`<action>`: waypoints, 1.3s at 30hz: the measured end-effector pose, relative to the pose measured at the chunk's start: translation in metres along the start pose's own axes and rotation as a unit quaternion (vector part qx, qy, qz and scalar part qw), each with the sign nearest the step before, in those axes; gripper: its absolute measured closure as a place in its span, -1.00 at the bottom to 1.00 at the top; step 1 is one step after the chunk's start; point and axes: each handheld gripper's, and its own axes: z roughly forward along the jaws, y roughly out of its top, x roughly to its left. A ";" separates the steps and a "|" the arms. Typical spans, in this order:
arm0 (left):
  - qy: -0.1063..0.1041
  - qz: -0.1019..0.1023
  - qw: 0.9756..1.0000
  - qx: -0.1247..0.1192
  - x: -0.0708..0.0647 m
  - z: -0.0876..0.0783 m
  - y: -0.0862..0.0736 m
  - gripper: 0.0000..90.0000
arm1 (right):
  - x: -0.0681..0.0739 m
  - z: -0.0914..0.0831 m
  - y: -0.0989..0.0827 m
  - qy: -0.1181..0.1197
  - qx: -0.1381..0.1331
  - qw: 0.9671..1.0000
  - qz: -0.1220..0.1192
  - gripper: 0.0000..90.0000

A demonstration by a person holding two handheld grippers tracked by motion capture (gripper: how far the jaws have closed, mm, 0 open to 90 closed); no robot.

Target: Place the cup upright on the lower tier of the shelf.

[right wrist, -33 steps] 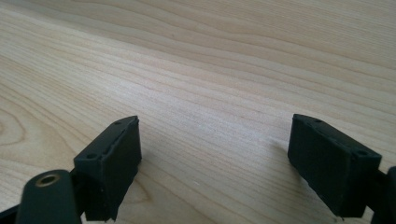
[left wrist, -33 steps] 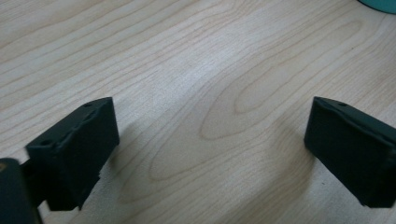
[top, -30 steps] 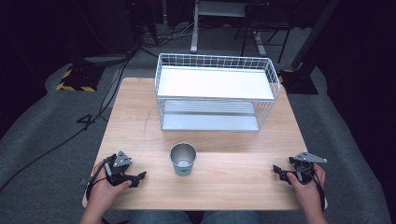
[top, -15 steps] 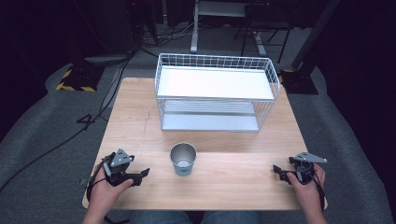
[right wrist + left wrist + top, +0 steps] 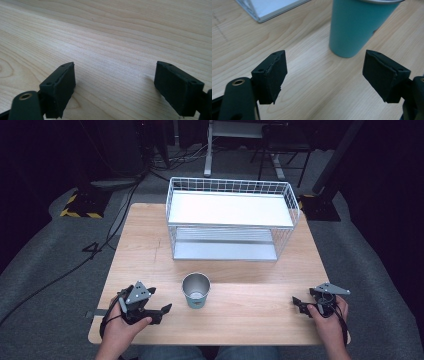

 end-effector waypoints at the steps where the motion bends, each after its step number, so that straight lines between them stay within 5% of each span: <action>1: -0.003 0.002 1.000 -0.001 -0.002 0.001 0.001 -0.55 | 0.000 0.000 0.000 0.000 0.000 1.000 0.000 -0.61; 13: -0.017 0.003 1.000 -0.025 -0.022 0.021 0.007 -0.60 | 0.000 0.000 0.000 0.000 0.000 1.000 0.000 -0.61; 31: -0.048 -0.018 0.997 -0.053 -0.030 0.058 0.008 -0.65 | 0.000 0.000 0.000 0.000 0.000 1.000 0.000 -0.61; 39: -0.039 -0.035 0.996 -0.066 -0.033 0.070 0.010 -0.66 | 0.000 0.000 0.000 0.000 0.000 1.000 0.000 -0.61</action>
